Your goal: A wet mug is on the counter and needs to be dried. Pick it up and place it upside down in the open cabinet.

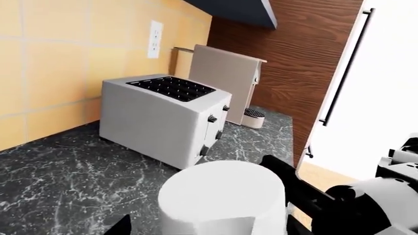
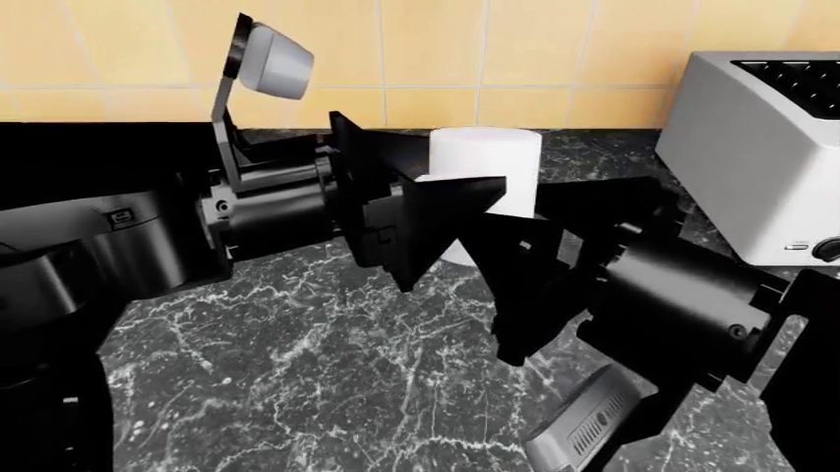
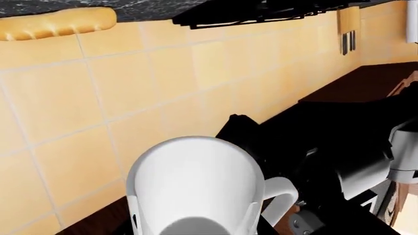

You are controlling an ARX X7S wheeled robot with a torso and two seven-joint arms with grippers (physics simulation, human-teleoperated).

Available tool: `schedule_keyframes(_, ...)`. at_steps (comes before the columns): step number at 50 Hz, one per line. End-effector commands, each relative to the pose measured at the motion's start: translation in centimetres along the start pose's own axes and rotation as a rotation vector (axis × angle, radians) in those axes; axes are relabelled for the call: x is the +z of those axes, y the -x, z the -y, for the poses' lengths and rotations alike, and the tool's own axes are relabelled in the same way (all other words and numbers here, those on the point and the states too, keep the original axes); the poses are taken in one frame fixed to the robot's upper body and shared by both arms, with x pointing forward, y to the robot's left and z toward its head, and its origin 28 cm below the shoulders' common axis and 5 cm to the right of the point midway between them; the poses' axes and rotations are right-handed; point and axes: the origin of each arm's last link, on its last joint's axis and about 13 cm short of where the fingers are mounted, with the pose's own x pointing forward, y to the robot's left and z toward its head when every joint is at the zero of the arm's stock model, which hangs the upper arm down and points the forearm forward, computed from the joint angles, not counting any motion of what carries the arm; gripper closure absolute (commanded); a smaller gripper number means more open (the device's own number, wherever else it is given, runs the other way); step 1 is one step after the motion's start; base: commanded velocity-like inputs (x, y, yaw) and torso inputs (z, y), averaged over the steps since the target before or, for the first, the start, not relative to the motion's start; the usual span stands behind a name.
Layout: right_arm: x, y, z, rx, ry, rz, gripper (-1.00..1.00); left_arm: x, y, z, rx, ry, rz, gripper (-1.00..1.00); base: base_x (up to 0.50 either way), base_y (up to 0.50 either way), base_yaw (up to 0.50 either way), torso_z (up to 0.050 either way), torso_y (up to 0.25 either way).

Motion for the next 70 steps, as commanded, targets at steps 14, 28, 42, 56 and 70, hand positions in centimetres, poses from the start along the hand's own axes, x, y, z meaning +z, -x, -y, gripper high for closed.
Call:
schedule_keyframes(14,-0.1,0.3,0.2,-0.022,0.003,-0.048,1.00,0.0,-0.9,0.1,-0.024,-0.014,-0.017,-1.00,0.00,0.00,0.00,0.000,0.000)
schedule_keyframes(28,-0.2,0.1,0.4,-0.028,-0.010,-0.054,1.00,0.0,-1.3,0.2,-0.039,-0.015,-0.019,-1.00,0.00,0.00,0.00,0.000,0.001)
schedule_keyframes(42,-0.6,-0.1,0.9,-0.037,-0.026,-0.064,1.00,-0.2,-1.4,0.0,-0.042,-0.013,-0.018,-1.00,0.00,0.00,0.00,0.000,0.000)
schedule_keyframes(56,-0.6,-0.1,0.9,-0.039,-0.036,-0.067,1.00,-0.1,-1.5,0.0,-0.053,-0.021,-0.009,1.00,0.00,0.00,0.00,0.001,0.001)
schedule_keyframes(70,-0.5,-0.1,0.6,-0.013,-0.045,-0.052,1.00,0.3,-1.3,0.1,-0.050,-0.031,0.001,1.00,0.00,0.00,0.00,0.000,0.001)
